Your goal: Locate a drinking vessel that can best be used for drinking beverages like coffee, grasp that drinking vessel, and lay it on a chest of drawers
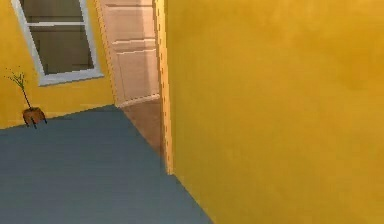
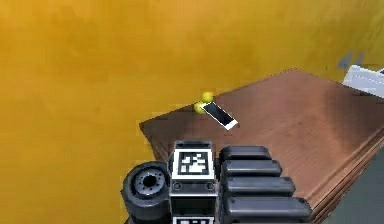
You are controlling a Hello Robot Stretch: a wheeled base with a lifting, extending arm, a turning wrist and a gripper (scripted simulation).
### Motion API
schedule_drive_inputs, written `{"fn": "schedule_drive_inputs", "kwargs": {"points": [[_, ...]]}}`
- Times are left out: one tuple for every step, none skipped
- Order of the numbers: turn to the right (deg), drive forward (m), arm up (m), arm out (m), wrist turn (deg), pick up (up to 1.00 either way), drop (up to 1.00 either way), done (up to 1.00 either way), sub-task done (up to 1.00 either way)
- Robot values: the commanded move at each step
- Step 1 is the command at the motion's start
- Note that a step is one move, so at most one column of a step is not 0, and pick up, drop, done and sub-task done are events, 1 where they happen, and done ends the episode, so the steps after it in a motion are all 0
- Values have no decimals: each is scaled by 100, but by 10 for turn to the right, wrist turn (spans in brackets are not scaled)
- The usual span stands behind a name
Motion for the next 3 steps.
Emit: {"fn": "schedule_drive_inputs", "kwargs": {"points": [[450,0,0,0,0,0,0,0,0],[90,0,0,0,0,0,0,0,0],[0,40,0,0,0,0,0,0,0]]}}
